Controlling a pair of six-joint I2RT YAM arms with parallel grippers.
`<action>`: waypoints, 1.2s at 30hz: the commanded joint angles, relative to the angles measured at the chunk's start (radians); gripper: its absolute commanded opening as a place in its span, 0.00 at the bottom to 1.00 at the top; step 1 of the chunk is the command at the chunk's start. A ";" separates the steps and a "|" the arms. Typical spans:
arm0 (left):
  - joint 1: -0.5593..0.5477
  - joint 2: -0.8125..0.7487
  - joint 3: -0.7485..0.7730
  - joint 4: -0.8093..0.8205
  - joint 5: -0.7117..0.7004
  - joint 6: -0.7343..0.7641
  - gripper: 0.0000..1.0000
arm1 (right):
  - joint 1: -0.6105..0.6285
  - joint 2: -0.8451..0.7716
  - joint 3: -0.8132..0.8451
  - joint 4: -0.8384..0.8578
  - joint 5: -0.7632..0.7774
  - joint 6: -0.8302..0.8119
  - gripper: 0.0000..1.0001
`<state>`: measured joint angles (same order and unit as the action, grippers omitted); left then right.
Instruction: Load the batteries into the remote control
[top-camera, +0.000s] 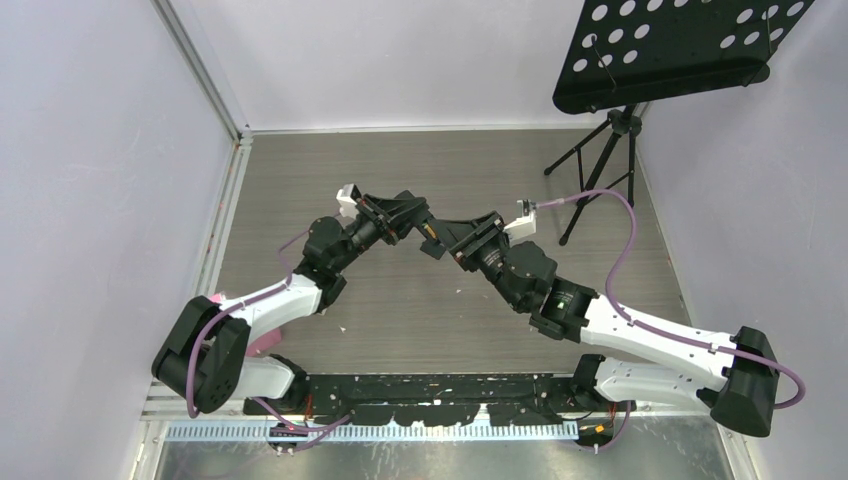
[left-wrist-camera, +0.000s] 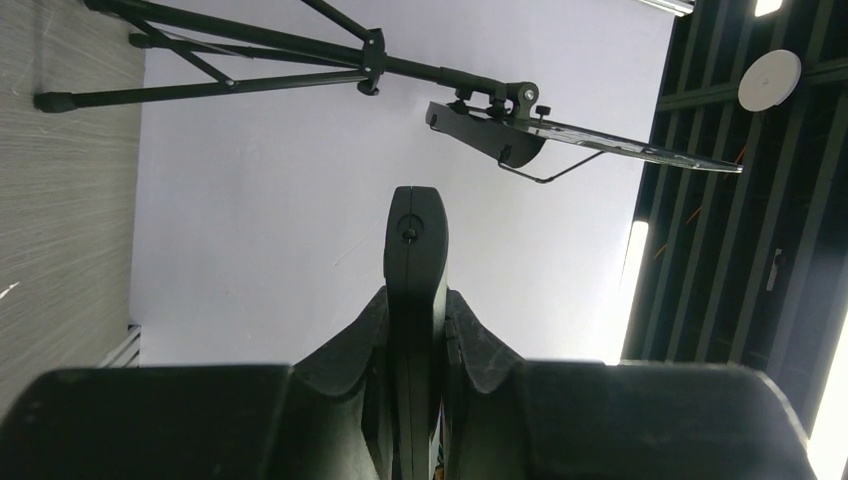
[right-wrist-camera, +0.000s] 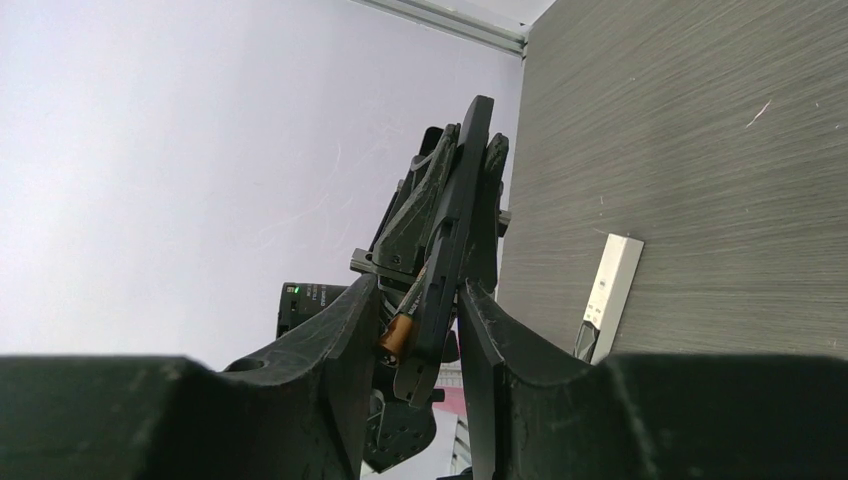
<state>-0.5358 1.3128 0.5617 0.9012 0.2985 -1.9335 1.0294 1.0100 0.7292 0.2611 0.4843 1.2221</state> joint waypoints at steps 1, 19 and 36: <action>-0.006 -0.006 0.027 0.073 0.021 -0.006 0.00 | -0.010 0.009 0.038 0.003 0.010 0.023 0.39; -0.006 -0.029 0.045 0.093 0.033 0.123 0.00 | -0.050 0.033 0.042 -0.072 -0.030 0.081 0.25; 0.151 -0.013 0.020 0.065 0.243 0.424 0.00 | -0.103 -0.035 -0.079 0.121 -0.284 -0.096 0.71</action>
<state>-0.4084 1.3087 0.5663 0.9012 0.4587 -1.5787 0.9337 1.0115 0.6579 0.2958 0.2440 1.1896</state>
